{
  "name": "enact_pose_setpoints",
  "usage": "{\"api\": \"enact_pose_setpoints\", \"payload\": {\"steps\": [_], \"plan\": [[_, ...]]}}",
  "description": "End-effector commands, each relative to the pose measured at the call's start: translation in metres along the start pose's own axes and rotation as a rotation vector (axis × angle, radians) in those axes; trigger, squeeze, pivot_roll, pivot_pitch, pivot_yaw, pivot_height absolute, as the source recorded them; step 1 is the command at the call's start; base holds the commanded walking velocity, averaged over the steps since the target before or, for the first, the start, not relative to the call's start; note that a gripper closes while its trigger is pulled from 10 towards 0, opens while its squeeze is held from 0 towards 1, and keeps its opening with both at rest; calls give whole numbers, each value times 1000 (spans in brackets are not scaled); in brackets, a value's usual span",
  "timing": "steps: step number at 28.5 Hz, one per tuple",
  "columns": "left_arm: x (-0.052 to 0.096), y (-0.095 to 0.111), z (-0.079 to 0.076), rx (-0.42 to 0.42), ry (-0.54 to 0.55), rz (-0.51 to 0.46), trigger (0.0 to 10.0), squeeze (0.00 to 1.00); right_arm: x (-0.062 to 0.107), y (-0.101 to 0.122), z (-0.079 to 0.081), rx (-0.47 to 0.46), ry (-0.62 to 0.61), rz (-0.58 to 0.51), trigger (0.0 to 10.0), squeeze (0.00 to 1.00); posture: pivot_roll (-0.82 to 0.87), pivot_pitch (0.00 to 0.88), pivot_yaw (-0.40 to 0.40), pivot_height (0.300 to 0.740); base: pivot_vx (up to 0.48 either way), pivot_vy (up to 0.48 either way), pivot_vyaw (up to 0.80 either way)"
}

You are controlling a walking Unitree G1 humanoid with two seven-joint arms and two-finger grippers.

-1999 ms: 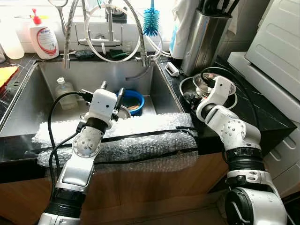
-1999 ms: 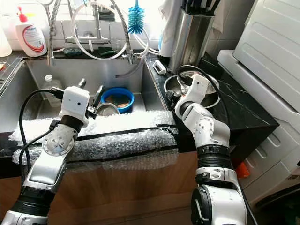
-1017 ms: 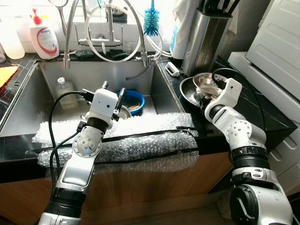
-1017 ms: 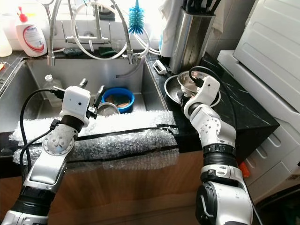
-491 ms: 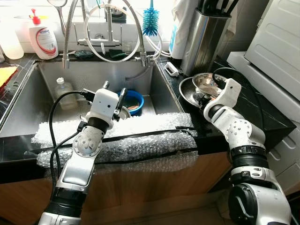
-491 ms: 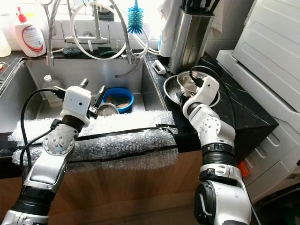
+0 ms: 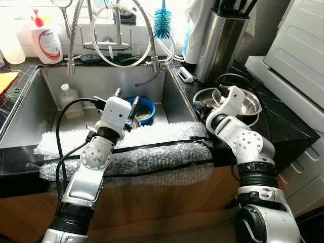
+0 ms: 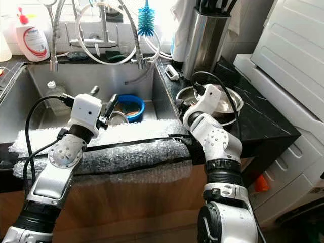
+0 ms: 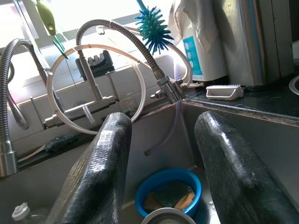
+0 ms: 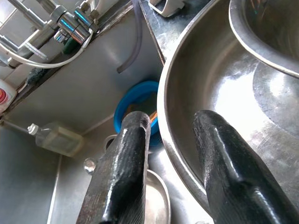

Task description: Kitchen organization

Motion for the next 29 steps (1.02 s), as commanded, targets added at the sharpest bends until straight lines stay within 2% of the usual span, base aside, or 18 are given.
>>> {"api": "enact_pose_setpoints", "payload": {"steps": [1,3,10,14,15,16,17,19,24,25,26,28,29], "plan": [[-4,10,-1,-22,2,-32,10000,0,2,2,-1,47,-21,-17,10000,0,20,1,-94,740,0,0,0],[-4,11,1,-21,14,-37,10000,0,3,8,-4,108,-46,-65,10000,0,16,0,-95,740,0,0,0],[-5,10,1,-18,20,-39,10000,0,6,17,-2,163,-37,-118,10000,0,14,0,-94,740,0,0,0],[-4,10,0,-8,23,-40,10000,0,9,23,-5,213,-74,-171,10000,0,14,3,-96,740,0,0,0],[-4,10,0,-6,27,-40,10000,0,11,30,-3,264,-72,-226,10000,0,13,2,-95,740,0,0,0],[-4,10,0,-6,27,-40,10000,0,11,30,-3,264,-72,-226,10000,0,13,2,-95,740,0,0,0],[-4,10,0,-6,29,-40,10000,0,13,34,1,303,-59,-265,10000,0,13,2,-95,740,0,0,0],[-5,10,0,-8,29,-40,10000,0,16,41,10,317,-10,-334,10000,0,13,1,-95,740,0,0,0],[-5,10,0,-9,34,-41,10000,0,21,51,15,326,1,-417,10000,0,17,0,-96,740,0,0,0],[-4,10,0,-9,36,-40,10000,0,24,58,13,315,-20,-453,10000,431,15,0,-95,740,0,0,0],[-4,9,0,-9,37,-39,10000,0,27,64,7,296,-53,-482,10000,1000,17,0,-97,740,0,0,0],[-3,9,1,-10,38,-37,10000,0,31,73,-8,255,-135,-511,10000,1000,17,0,-97,740,0,0,0],[-3,9,1,-10,38,-37,10000,0,31,73,-8,255,-135,-511,10000,1000,17,0,-97,740,0,0,0]]}}
Point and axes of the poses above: a point about 5 cm out from each wrist's last joint towards the gripper, its own x axis pointing back from the gripper into the wrist, its own y axis along the axis of the wrist's last joint, z = x × y, the point moved 1 cm from there along -x, pointing out of the wrist towards the gripper, and after that the axes turned 10 degrees about x, right-handed, at the moved point
